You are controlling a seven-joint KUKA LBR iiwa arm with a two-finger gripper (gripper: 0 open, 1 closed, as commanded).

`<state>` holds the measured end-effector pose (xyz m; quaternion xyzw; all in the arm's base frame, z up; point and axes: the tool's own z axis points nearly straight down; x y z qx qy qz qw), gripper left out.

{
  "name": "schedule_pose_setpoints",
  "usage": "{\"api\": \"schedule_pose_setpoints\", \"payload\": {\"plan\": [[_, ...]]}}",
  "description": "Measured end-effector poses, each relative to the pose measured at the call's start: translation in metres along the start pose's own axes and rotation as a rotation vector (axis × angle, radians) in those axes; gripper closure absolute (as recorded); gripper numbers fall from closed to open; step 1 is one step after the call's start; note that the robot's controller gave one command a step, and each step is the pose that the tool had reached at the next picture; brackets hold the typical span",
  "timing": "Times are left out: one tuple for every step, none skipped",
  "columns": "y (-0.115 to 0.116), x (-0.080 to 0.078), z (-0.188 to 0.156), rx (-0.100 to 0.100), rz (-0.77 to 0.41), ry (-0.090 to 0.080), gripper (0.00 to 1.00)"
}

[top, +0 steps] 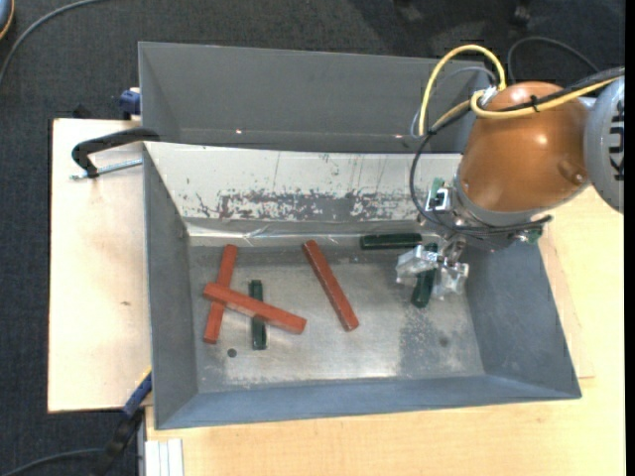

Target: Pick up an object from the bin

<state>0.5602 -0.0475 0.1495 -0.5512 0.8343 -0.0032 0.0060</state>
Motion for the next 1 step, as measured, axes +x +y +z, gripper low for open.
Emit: {"api": "schedule_pose_setpoints", "payload": {"plan": [[-0.0019,-0.0022,-0.0238,-0.004,0.003,0.001,1.00]]}}
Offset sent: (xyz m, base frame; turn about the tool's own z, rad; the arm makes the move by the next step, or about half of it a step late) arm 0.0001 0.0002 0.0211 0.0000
